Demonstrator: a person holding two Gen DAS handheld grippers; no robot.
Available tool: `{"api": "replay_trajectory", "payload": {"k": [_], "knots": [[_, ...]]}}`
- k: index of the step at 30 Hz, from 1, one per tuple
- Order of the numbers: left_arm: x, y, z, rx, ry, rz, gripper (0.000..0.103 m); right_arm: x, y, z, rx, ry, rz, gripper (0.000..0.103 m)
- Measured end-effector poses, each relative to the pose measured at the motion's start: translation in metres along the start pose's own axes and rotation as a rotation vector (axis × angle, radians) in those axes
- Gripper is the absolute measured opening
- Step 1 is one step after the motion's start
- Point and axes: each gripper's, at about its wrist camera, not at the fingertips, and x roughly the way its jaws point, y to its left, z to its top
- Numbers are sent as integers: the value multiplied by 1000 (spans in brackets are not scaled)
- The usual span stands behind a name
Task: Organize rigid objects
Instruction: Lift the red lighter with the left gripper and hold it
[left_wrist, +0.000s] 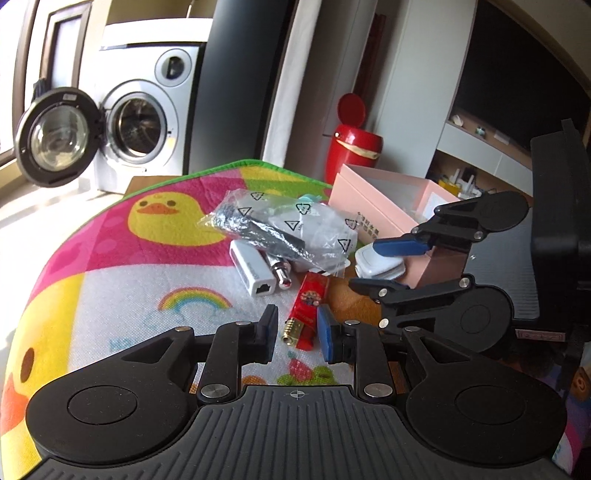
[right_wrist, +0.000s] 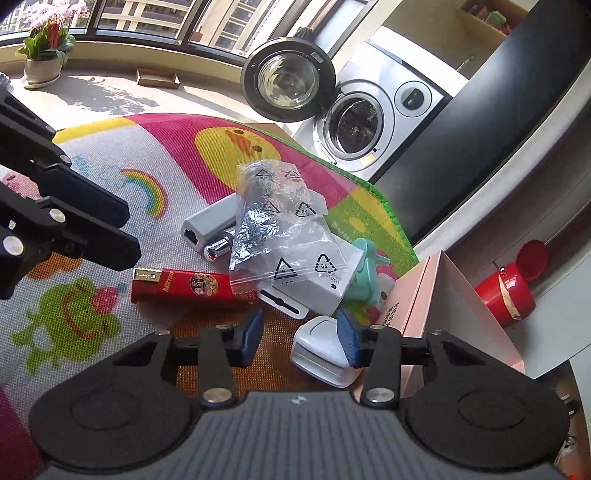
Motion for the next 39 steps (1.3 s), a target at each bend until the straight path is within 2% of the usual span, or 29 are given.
{"api": "replay_trajectory", "payload": {"k": [4, 7, 10, 12, 15, 19, 22, 24, 27, 31, 33, 35, 39], "knots": [[26, -18, 7, 93, 58, 35, 26, -36, 3, -29, 75, 16, 66, 28], [43, -28, 11, 143, 82, 90, 27, -59, -1, -58, 146, 14, 76, 28], [55, -36, 14, 177, 93, 102, 27, -79, -10, -81, 225, 2, 66, 29], [64, -41, 13, 190, 100, 105, 28, -91, -17, -94, 269, -7, 26, 40], [71, -49, 13, 201, 82, 130, 27, -105, -27, -108, 323, -24, -13, 48], [83, -61, 27, 160, 109, 82, 27, -112, -44, -115, 393, -37, -16, 52], [97, -66, 36, 165, 118, 70, 27, -107, -50, -115, 428, -28, -16, 52], [102, -66, 38, 186, 118, 34, 26, -104, -51, -117, 449, -22, -1, 52], [96, -75, 30, 270, 126, -30, 26, -97, -49, -120, 463, -12, 24, 52], [69, -95, 5, 395, 138, -110, 27, -87, -51, -126, 501, 11, 59, 52], [55, -100, -6, 417, 138, -105, 27, -80, -51, -128, 514, 15, 74, 53], [43, -99, -14, 395, 140, -82, 27, -76, -50, -128, 512, 14, 84, 54], [26, -79, -19, 260, 124, 29, 27, -64, -50, -129, 521, 6, 114, 58]]}}
